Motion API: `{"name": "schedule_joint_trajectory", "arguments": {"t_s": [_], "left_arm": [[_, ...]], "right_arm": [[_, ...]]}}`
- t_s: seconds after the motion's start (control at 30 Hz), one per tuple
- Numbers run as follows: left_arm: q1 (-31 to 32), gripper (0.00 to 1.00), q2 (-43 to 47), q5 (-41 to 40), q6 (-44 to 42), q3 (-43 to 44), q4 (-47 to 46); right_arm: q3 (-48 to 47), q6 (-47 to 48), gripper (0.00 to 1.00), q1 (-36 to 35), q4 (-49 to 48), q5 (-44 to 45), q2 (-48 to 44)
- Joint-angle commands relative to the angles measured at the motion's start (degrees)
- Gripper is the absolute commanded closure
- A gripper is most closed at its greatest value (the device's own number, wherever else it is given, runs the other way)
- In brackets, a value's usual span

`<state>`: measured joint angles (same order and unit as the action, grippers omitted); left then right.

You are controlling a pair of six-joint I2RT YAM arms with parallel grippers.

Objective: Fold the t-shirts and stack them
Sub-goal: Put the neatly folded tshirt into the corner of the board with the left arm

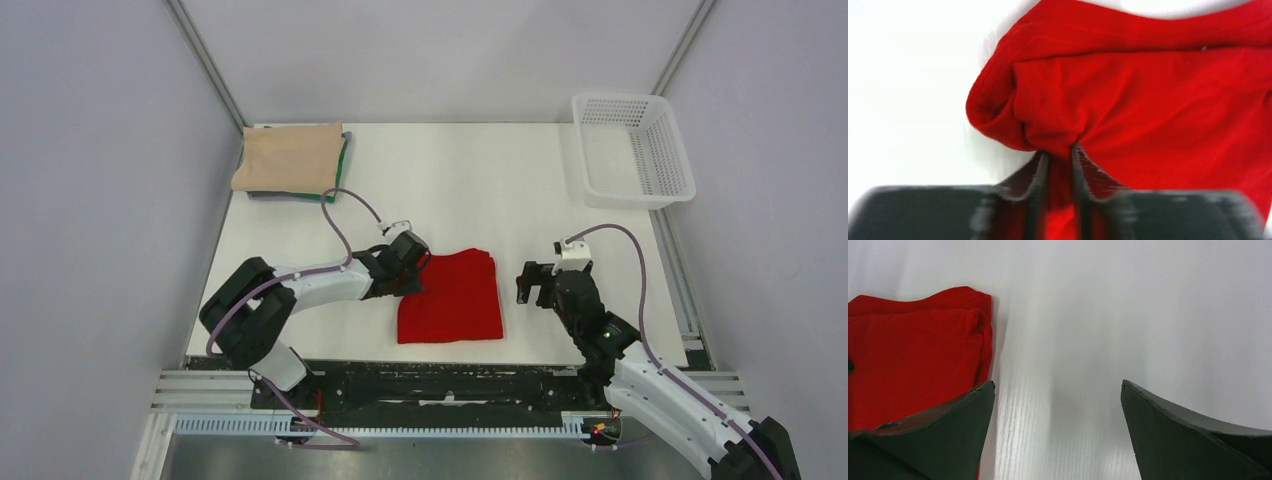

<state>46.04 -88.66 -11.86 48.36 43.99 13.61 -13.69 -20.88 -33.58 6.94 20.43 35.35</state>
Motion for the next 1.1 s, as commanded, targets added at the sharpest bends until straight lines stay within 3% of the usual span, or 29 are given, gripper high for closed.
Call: {"name": "schedule_joint_trajectory", "arguments": {"t_s": [0.0,0.03,0.17,0.33,0.5,0.77,1.07], "left_arm": [[1.68,0.90,-8.09,-4.96,3.15,3.31,8.69],[1.66,0.98,-9.11,-6.89,2.66,5.26,10.98],[1.68,0.98,-10.51,-16.19,-3.56,12.73,17.52],[1.13,0.98,-11.76,-34.61,-14.69,22.67,23.07],[-1.74,0.98,-12.93,-43.89,-30.35,27.99,16.99],[-11.18,0.98,-13.32,-38.54,-55.47,31.90,-1.61],[-23.48,0.98,-19.09,-32.58,-70.60,42.34,-7.62]], "right_arm": [[0.29,1.31,0.02,-0.04,0.13,4.23,-1.51],[0.34,1.46,0.02,0.01,0.25,4.46,-1.76],[0.60,1.84,0.02,-0.03,0.26,5.30,-2.22],[0.91,2.30,0.02,0.00,0.18,6.71,-2.05],[1.42,3.07,0.02,0.03,-0.58,8.62,-1.94],[2.65,4.14,0.02,0.01,-2.21,11.58,-0.73],[3.98,4.84,0.02,0.01,-4.29,15.41,-1.40]]}}
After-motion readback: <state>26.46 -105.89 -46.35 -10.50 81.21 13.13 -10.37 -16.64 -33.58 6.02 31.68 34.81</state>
